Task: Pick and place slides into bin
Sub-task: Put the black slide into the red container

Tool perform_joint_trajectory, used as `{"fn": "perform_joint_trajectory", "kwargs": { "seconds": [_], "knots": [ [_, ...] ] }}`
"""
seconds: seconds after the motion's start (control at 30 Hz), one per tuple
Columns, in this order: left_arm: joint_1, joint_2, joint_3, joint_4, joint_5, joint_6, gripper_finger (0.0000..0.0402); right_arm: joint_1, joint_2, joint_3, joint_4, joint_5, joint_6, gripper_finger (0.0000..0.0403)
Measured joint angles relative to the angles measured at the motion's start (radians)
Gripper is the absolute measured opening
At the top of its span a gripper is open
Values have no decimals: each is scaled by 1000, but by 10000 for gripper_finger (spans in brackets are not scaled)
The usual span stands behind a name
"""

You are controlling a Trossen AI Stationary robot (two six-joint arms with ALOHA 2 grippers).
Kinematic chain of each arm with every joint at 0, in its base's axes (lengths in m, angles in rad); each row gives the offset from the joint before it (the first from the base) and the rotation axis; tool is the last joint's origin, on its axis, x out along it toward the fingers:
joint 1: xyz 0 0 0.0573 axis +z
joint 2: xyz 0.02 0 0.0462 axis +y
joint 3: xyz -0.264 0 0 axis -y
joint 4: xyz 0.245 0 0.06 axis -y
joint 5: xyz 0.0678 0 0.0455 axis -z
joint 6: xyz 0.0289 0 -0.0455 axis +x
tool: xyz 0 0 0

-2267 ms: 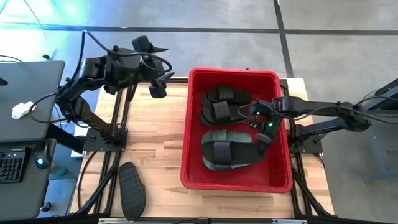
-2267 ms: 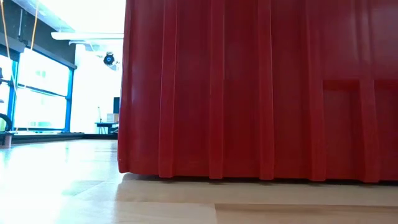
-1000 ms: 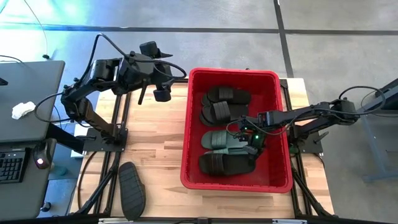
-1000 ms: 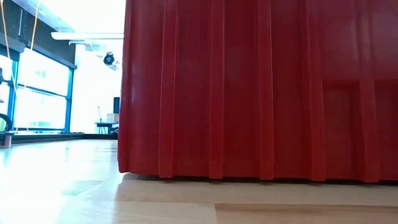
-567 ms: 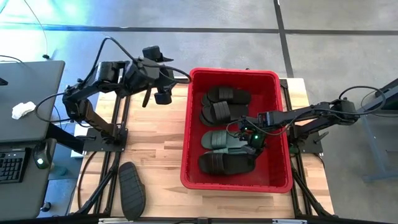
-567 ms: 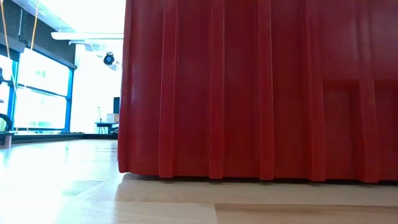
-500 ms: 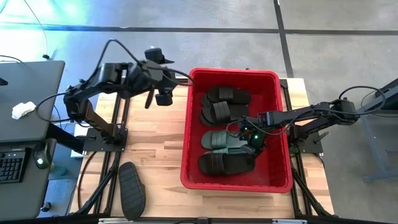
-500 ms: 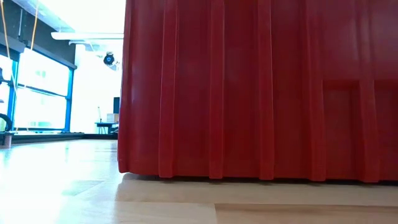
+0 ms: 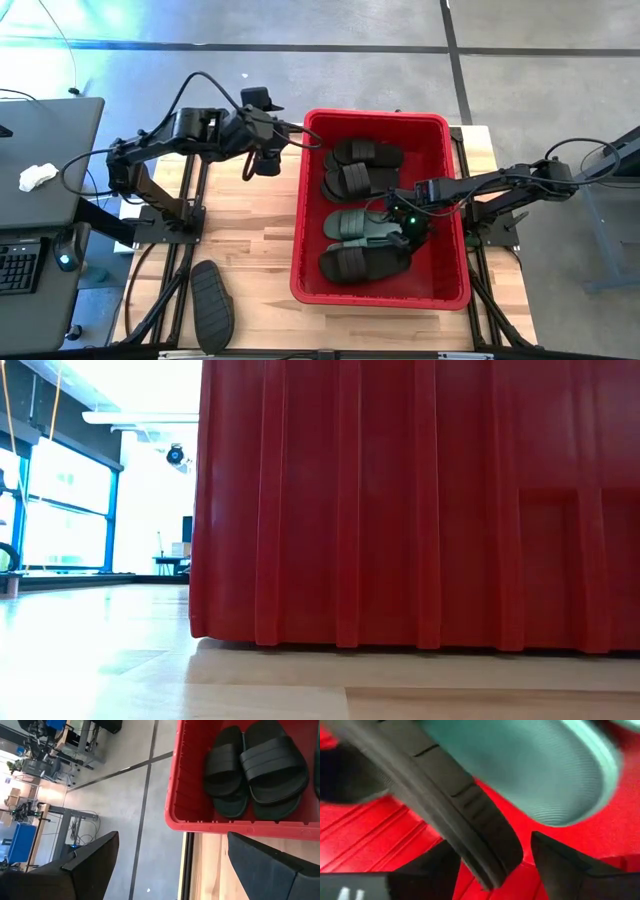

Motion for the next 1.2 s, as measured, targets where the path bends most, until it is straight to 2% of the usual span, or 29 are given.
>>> {"fn": "perform_joint_trajectory", "kwargs": {
  "seconds": [0.23, 0.47, 0.63, 0.93, 1.2],
  "knots": [
    [0, -1, 0, -8, 47, -9, 353, 0, 0, 2, -56, 76, 30, 233],
    [0, -1, 0, -8, 52, -27, 353, 0, -11, 5, -118, 132, -1, 234],
    [0, -1, 0, -8, 52, -34, 353, 1, -34, 73, -262, 247, -64, 234],
    [0, -1, -16, -6, 52, -53, 353, 1, -40, 230, -397, 476, -164, 234],
    [0, -1, -69, -6, 52, -87, 353, 1, -45, 237, -480, 506, -262, 234]
  ]
}}
